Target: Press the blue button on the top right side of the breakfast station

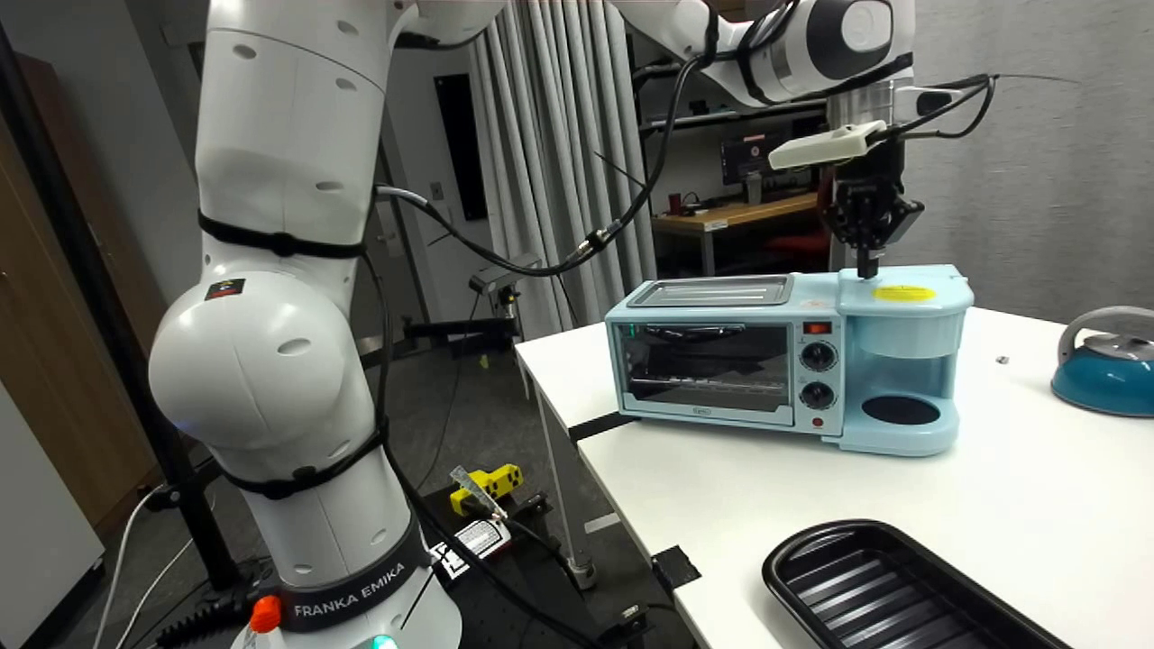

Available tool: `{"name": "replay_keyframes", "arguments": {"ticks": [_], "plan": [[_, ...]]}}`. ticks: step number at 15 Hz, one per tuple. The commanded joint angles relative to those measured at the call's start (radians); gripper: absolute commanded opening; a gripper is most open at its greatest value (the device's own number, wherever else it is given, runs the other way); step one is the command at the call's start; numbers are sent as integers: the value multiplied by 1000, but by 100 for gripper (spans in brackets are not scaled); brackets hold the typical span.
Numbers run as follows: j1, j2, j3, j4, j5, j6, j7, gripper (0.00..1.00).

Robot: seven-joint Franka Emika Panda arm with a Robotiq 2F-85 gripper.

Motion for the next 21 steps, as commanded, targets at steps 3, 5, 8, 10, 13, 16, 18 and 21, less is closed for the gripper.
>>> {"name": "replay_keyframes", "arguments": {"ticks": [3, 5, 8, 10, 13, 16, 18, 21], "plan": [[2, 24, -8, 26, -19, -24, 22, 0], [2, 23, -9, 20, -20, -22, 24, 0], [-1, 25, -11, -12, -14, 36, 34, 0], [-5, 39, -14, -51, -15, 95, 41, 0], [-11, 47, -18, -105, -14, 136, 50, 0], [-11, 21, -20, -135, -16, 145, 58, 0], [-11, 6, -18, -137, -10, 147, 61, 0], [-9, -40, -12, -138, -4, 131, 54, 0]]}}
